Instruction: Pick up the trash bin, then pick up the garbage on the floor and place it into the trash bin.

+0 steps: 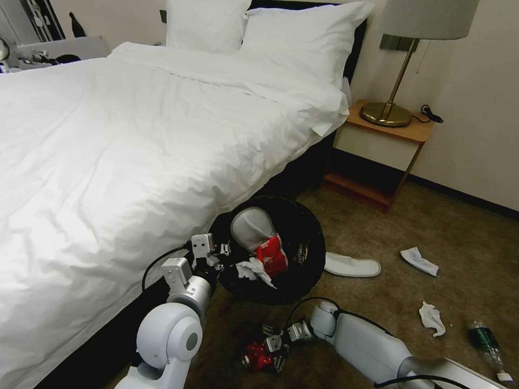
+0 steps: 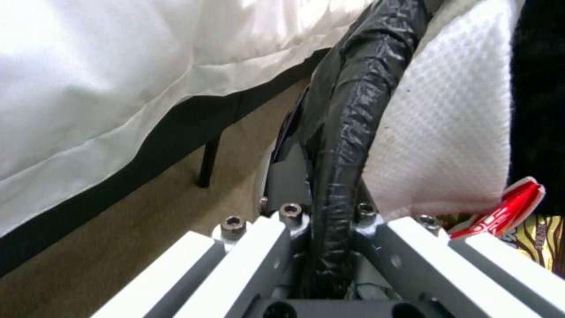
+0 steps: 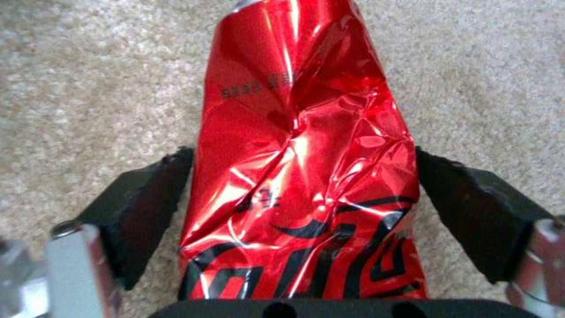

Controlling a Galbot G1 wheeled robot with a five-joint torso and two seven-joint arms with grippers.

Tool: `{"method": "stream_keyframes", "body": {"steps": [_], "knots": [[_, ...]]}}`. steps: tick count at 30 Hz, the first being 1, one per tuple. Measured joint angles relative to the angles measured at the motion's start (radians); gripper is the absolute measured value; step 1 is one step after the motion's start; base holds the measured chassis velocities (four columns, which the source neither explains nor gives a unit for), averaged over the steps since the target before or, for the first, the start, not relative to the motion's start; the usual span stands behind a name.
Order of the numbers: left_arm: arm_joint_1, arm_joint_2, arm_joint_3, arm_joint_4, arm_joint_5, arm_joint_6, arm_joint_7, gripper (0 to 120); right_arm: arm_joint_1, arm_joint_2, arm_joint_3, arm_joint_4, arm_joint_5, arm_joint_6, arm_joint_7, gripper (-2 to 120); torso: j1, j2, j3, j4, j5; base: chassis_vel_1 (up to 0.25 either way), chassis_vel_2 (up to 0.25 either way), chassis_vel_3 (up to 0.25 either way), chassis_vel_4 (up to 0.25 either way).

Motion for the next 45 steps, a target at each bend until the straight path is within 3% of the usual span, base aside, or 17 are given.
{"method": "stream_keyframes", "body": {"steps": [3,8,31,35,39,45], "knots": [[-0.001,-0.001,-0.001,0.000,0.001,-0.001,0.000,0,-0.011,-0.004,0.009,-0.001,-0.001,0.005,-0.002,83,0.000,0.000,0.000,-0.0003,0.0001,0.000,0.000,0.000,0.000],[-0.001,-0.001,-0.002,0.001,0.001,-0.002,0.000,0,-0.015,-0.009,0.012,-0.002,-0.001,0.006,-0.003,75,0.000,0.000,0.000,0.0001,0.0007,0.000,0.000,0.000,0.000],[-0.003,0.000,-0.004,0.004,0.001,-0.003,0.000,0,-0.015,-0.027,0.015,0.028,-0.003,-0.001,-0.007,75,0.000,-0.001,0.001,0.0011,0.0027,0.000,0.000,0.000,0.000],[-0.005,0.002,-0.012,0.004,0.001,-0.003,-0.001,0,-0.016,-0.075,0.039,0.096,0.001,-0.017,-0.008,65,0.000,-0.001,0.001,0.0006,0.0008,0.000,0.000,0.000,0.000],[-0.007,-0.001,-0.007,0.008,0.001,-0.004,-0.001,0,-0.016,-0.095,0.064,0.164,0.016,-0.023,-0.014,57,0.000,-0.001,0.001,0.0001,0.0013,0.000,0.000,0.000,0.000],[-0.007,-0.001,-0.006,0.009,0.001,-0.004,-0.001,0,-0.012,-0.099,0.096,0.205,0.042,-0.025,-0.018,54,0.000,-0.001,0.000,0.0005,0.0011,0.000,0.000,0.000,0.000]]}}
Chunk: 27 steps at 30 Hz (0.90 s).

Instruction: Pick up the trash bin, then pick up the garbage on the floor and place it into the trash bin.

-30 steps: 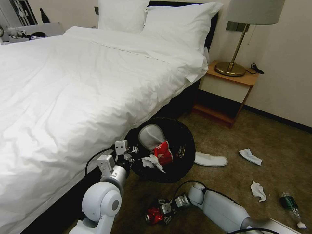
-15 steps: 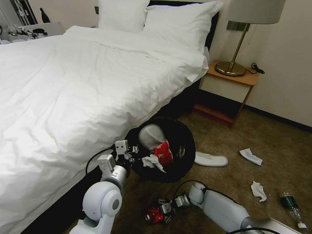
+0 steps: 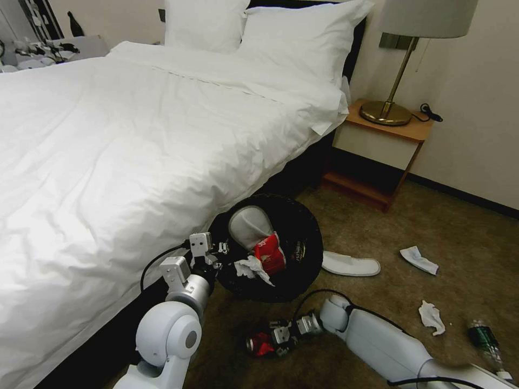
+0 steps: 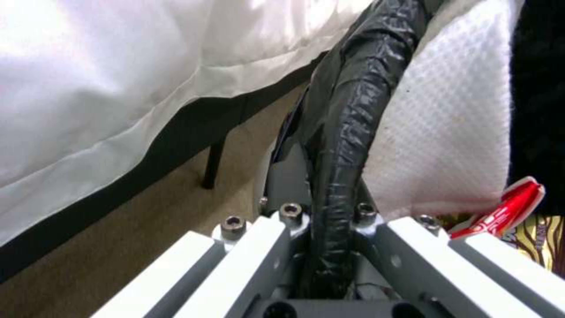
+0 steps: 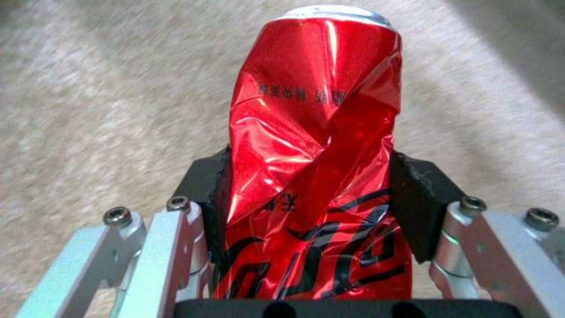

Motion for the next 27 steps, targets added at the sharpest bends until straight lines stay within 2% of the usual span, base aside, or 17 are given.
{"method": "stream_keyframes", "body": {"steps": [9,20,27], "knots": [[0.001,0.000,-0.003,0.000,0.001,-0.002,0.001,0,0.005,-0.033,0.044,0.057,0.045,-0.009,-0.002,54,0.000,0.000,0.000,-0.0001,-0.0001,0.000,0.000,0.000,0.000],[0.001,-0.001,-0.011,0.001,0.002,-0.003,0.001,0,-0.037,-0.070,0.093,0.078,0.040,-0.008,-0.002,54,0.000,0.001,0.000,0.0000,0.0000,0.000,0.000,0.000,0.000],[-0.007,-0.001,-0.031,0.011,0.004,-0.010,0.012,0,-0.155,-0.107,0.205,0.086,-0.010,0.008,-0.002,54,0.000,0.001,0.000,-0.0001,0.0001,0.000,0.000,0.000,0.000]]}}
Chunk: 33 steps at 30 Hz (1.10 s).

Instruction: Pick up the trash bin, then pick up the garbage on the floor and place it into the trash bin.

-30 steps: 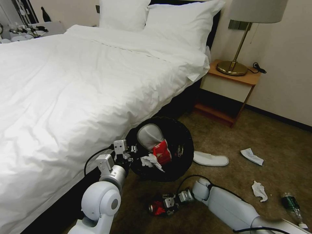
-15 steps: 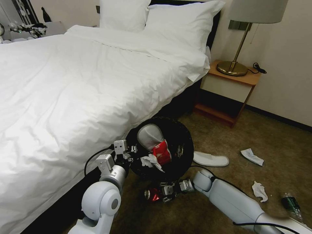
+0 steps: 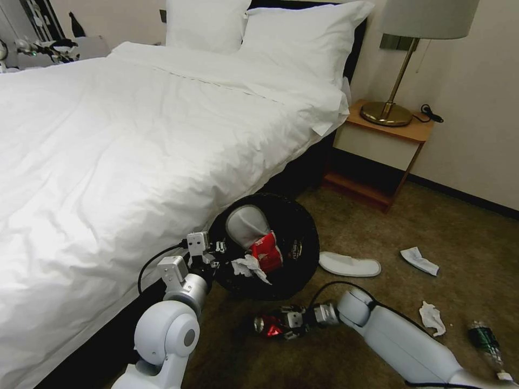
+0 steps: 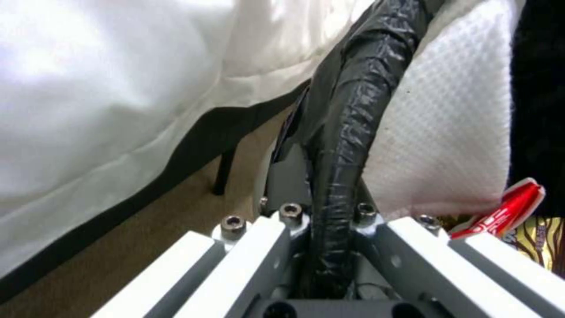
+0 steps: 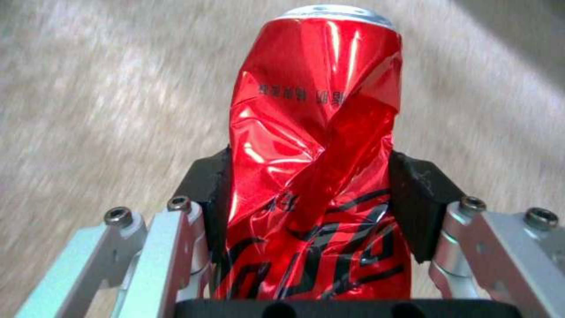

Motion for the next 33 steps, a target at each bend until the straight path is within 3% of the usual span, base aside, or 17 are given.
{"method": "stream_keyframes", "body": {"steps": [6,15,22,23,26,29,33], "knots": [[-0.006,0.011,-0.021,0.015,-0.006,-0.001,0.002,0,-0.161,-0.040,0.215,0.035,-0.050,0.026,0.015,54,0.000,0.000,0.000,-0.0002,-0.0003,0.000,0.000,0.000,0.000],[-0.001,0.020,-0.026,0.024,-0.007,-0.003,0.003,0,-0.333,-0.078,0.429,0.134,0.050,0.023,0.112,54,0.000,0.000,0.000,0.0000,-0.0002,0.000,0.000,0.000,0.000],[0.006,0.024,-0.023,0.030,-0.007,-0.006,0.003,0,-0.436,-0.097,0.593,0.194,0.180,0.011,0.272,54,0.000,0.000,0.000,0.0000,-0.0001,0.000,0.000,0.000,0.000],[0.008,0.027,-0.020,0.030,-0.007,-0.006,0.002,0,-0.461,-0.103,0.635,0.211,0.222,-0.001,0.339,54,0.000,0.000,0.000,0.0001,-0.0001,0.000,0.000,0.000,0.000],[0.011,0.029,-0.016,0.032,-0.008,-0.008,0.002,0,-0.479,-0.106,0.664,0.223,0.257,-0.012,0.391,54,0.000,0.000,0.000,0.0001,0.0000,0.000,0.000,0.000,0.000],[0.013,0.037,-0.006,0.052,-0.015,-0.025,-0.005,0,-0.512,-0.100,0.752,0.256,0.327,-0.033,0.519,54,0.000,0.000,0.000,0.0000,0.0000,0.000,0.000,0.000,0.000],[0.013,0.043,0.002,0.063,-0.026,-0.034,-0.016,0,-0.517,-0.092,0.805,0.270,0.331,-0.033,0.549,54,0.000,0.000,0.000,0.0000,-0.0001,0.000,0.000,0.000,0.000]]}}
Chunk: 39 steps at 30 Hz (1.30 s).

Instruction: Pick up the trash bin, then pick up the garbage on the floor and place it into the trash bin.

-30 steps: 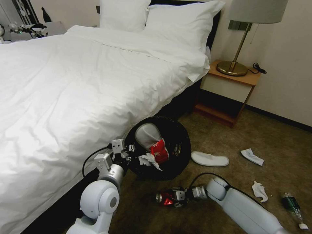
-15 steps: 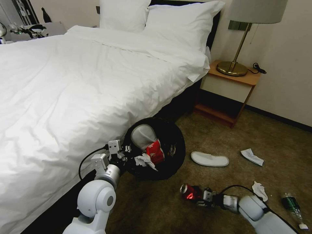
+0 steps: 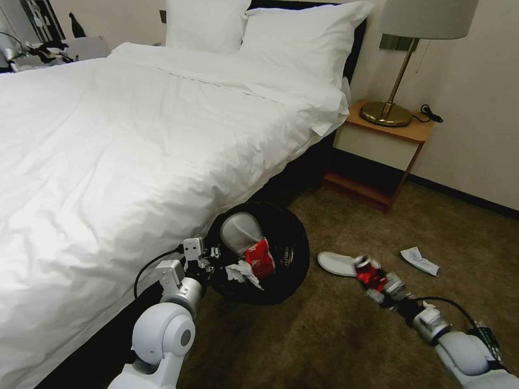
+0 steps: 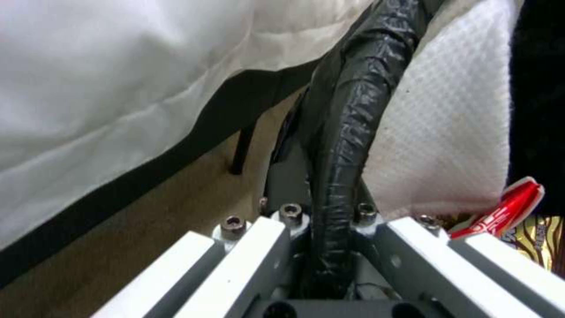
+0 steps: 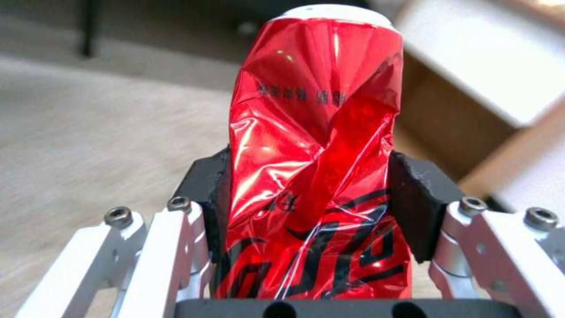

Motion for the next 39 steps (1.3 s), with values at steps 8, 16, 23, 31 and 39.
{"method": "stream_keyframes", "body": {"steps": [8,16,23,31,39], "knots": [[-0.010,0.020,0.070,0.012,-0.147,0.043,-0.157,0,0.000,0.013,0.091,0.130,0.029,-0.006,0.096,54,0.000,0.000,0.000,0.0000,0.0001,0.000,0.000,0.000,0.000],[-0.018,0.073,0.139,0.003,-0.338,0.104,-0.222,0,0.003,0.021,0.054,0.342,0.031,-0.031,0.124,54,0.000,0.000,0.000,0.0000,-0.0003,0.000,0.000,0.000,0.000],[-0.034,0.098,0.130,0.029,-0.348,0.148,-0.100,0,-0.016,0.023,-0.050,0.484,0.007,-0.060,0.146,54,0.000,0.000,0.000,0.0001,-0.0003,0.000,0.000,0.000,0.000],[-0.049,0.089,0.124,0.062,-0.328,0.165,-0.001,0,-0.044,0.021,-0.140,0.579,-0.011,-0.088,0.172,54,0.000,0.000,0.000,-0.0001,-0.0003,0.000,0.000,0.000,0.000],[-0.059,0.071,0.114,0.083,-0.290,0.166,0.043,0,-0.080,0.023,-0.217,0.634,-0.039,-0.103,0.165,53,0.000,0.000,0.000,-0.0002,-0.0002,0.000,0.000,0.000,0.000]]}}
